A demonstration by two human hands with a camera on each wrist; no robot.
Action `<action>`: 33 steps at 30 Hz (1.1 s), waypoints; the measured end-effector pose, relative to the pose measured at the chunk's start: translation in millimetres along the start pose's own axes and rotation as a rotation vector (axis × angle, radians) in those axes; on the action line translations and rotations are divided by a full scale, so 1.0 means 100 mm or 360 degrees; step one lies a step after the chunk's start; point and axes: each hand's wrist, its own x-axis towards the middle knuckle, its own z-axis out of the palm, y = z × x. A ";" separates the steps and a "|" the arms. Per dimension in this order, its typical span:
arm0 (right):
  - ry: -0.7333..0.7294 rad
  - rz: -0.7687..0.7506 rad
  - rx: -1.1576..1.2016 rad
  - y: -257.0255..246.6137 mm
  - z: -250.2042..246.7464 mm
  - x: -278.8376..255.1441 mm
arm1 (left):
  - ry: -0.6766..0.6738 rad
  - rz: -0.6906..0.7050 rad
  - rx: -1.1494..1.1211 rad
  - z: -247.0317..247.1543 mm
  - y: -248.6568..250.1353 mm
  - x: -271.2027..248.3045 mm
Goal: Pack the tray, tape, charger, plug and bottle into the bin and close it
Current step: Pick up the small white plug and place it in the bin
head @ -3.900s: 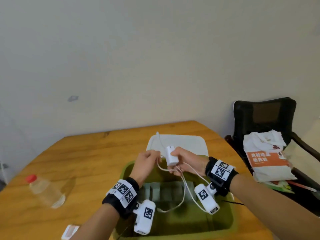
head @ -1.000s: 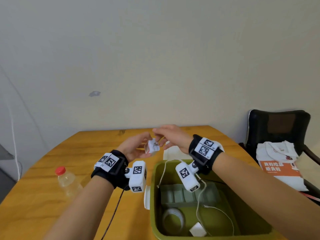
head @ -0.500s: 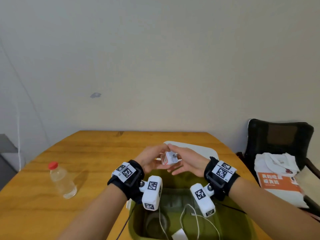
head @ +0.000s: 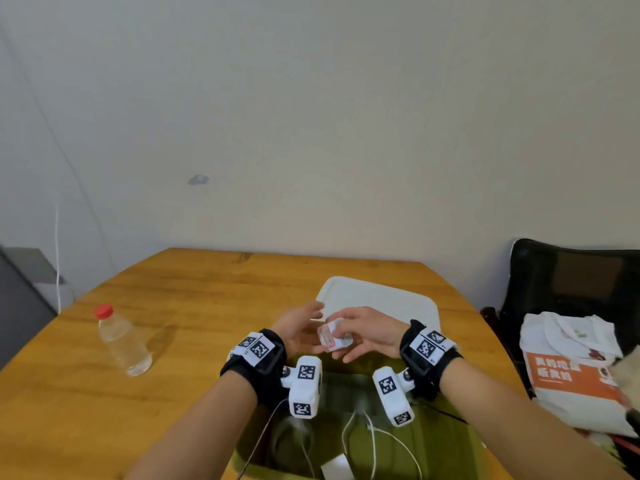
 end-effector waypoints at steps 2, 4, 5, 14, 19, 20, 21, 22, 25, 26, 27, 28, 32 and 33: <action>-0.0049 0.0079 -0.0307 0.13 0.01 0.08 | 0.0163 -0.0010 0.0143 -0.03 -0.07 0.10; -0.0139 0.0118 -0.0771 0.28 0.02 0.16 | 0.0309 0.0007 0.0215 -0.09 -0.13 0.16; -0.0189 0.0125 -0.1017 0.36 0.03 0.21 | 0.0336 0.0003 0.0215 -0.11 -0.14 0.18; -0.0185 -0.0122 -0.2310 1.08 0.19 0.56 | 0.0417 -0.0012 0.0109 -0.30 -0.27 0.26; -0.0137 -0.0106 -0.2223 1.11 0.21 0.66 | 0.0416 0.0020 0.0072 -0.44 -0.25 0.31; -0.0127 -0.0062 -0.2160 1.09 0.20 0.67 | 0.0405 0.0029 0.0068 -0.46 -0.24 0.32; -0.0120 -0.0017 -0.2090 1.08 0.19 0.69 | 0.0401 0.0039 0.0061 -0.47 -0.23 0.32; -0.0122 0.0016 -0.2024 1.07 0.18 0.70 | 0.0399 0.0054 0.0053 -0.49 -0.22 0.32; -0.0120 0.0084 -0.1904 1.03 0.14 0.73 | 0.0378 0.0104 0.0032 -0.55 -0.17 0.33; -0.0098 0.0089 -0.1857 1.02 0.13 0.74 | 0.0374 0.0115 0.0022 -0.57 -0.16 0.33; -0.0066 0.0089 -0.1803 1.01 0.11 0.74 | 0.0369 0.0129 0.0007 -0.59 -0.14 0.33; -0.0031 0.0078 -0.1752 0.99 0.10 0.74 | 0.0361 0.0149 -0.0010 -0.63 -0.12 0.33; 0.0042 0.0036 -0.1610 0.85 0.05 0.72 | 0.0534 0.0326 -0.0123 -0.82 -0.04 0.35; 0.0043 0.0014 -0.1590 0.79 0.06 0.71 | 0.0634 0.0412 -0.0129 -0.93 -0.02 0.36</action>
